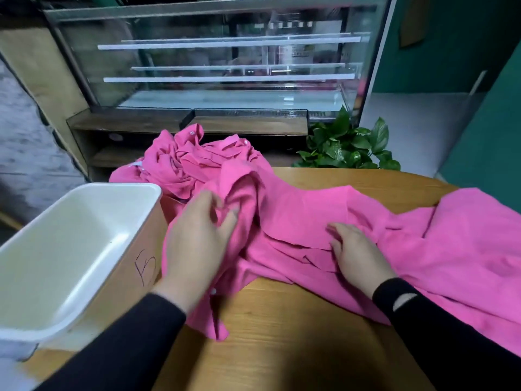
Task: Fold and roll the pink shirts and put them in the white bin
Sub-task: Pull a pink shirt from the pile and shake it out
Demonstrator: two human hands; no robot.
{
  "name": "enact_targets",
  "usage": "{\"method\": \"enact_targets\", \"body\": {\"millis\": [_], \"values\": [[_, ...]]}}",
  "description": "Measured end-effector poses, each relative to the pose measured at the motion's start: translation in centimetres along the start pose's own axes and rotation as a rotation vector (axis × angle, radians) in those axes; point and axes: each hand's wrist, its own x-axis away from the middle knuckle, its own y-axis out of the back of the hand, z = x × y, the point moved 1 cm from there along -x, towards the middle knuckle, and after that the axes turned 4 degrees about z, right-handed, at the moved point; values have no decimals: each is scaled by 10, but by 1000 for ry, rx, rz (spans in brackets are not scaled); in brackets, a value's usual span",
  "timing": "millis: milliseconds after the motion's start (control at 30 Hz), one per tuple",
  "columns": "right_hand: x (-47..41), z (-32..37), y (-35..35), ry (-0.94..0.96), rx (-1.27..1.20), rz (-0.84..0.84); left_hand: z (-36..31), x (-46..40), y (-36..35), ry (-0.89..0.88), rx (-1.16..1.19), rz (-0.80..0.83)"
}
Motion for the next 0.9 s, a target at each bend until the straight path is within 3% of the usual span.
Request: {"method": "enact_targets", "body": {"millis": [100, 200, 267, 433, 500, 633, 700, 800, 900], "values": [[-14, -7, 1, -17, 128, 31, 21, 61, -13, 212, -223, 242], [-17, -9, -1, -27, 252, 39, 53, 99, -19, 231, -400, 440], [-16, -11, -3, -23, 325, 16, 69, 111, -17, 201, -335, 402], [-12, -14, 2, -7, 315, -103, 79, 112, -5, 354, -248, 366], [-11, -13, 5, 46, 259, -101, 78, 107, -6, 415, -47, 346], [-5, -11, 5, 91, 292, 116, 54, 92, -9, 711, 817, 301], [-5, -12, 4, 80, 316, 99, 43, 88, -13, 809, 1071, 318], [-7, -13, 2, 52, 362, 70, 39, 86, -17, 922, 1275, 277], [-11, -16, 2, 63, 384, 172, 40, 91, -18, 918, 1232, 157]]}}
